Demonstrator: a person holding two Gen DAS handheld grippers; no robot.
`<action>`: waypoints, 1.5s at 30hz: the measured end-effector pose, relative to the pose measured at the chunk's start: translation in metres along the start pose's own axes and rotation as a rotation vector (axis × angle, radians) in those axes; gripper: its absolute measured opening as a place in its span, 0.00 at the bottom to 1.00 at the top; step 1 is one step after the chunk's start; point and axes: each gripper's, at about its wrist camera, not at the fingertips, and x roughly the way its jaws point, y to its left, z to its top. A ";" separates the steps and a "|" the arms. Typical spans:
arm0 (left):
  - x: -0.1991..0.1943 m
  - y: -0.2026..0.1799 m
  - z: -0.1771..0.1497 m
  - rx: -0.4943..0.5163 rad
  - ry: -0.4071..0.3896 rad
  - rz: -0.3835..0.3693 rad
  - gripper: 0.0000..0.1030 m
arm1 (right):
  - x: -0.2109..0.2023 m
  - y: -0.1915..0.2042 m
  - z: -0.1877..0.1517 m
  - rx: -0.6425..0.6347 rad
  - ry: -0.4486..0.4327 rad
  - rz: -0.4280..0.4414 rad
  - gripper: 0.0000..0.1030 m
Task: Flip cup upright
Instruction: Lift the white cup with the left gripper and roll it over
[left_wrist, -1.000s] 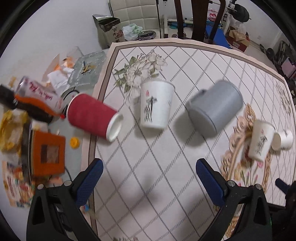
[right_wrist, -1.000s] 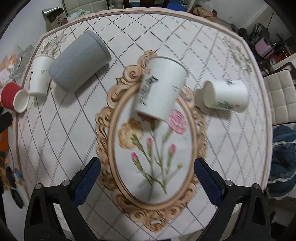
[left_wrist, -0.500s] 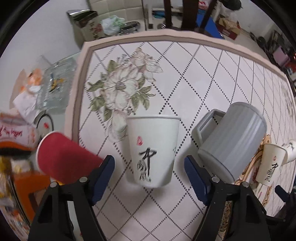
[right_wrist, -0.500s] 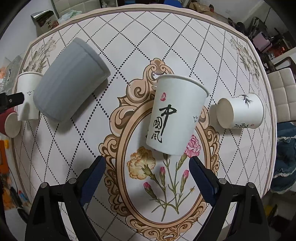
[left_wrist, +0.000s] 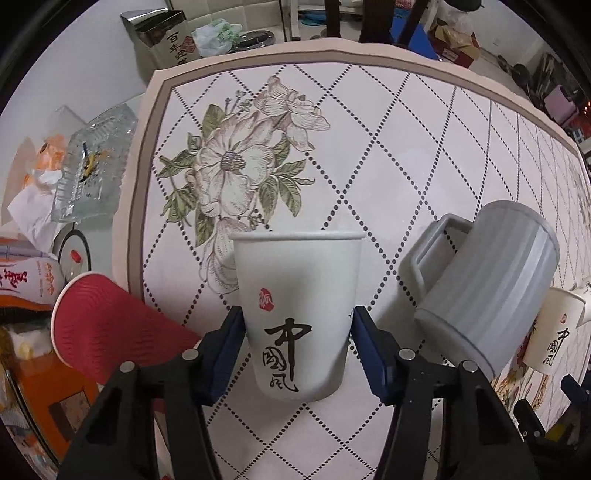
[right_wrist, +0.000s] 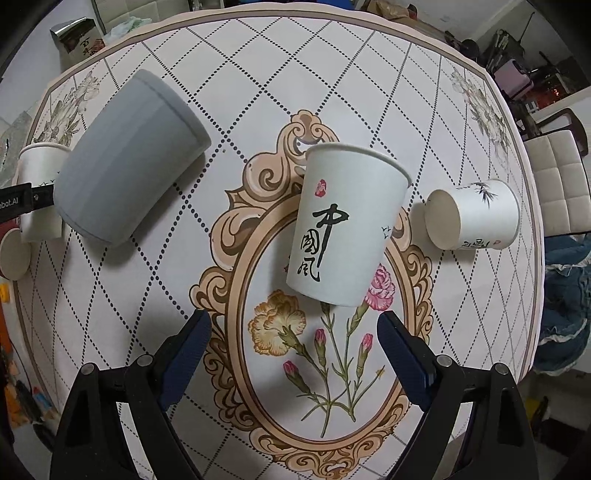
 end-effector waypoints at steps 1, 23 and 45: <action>-0.003 0.003 -0.001 -0.005 -0.004 0.000 0.54 | -0.001 -0.001 0.000 0.000 -0.002 -0.002 0.90; -0.139 -0.052 -0.102 -0.078 -0.133 -0.033 0.54 | -0.057 -0.059 -0.050 0.042 -0.113 0.036 0.90; -0.035 -0.159 -0.199 -0.184 0.133 -0.167 0.54 | 0.028 -0.179 -0.119 0.080 0.032 -0.023 0.90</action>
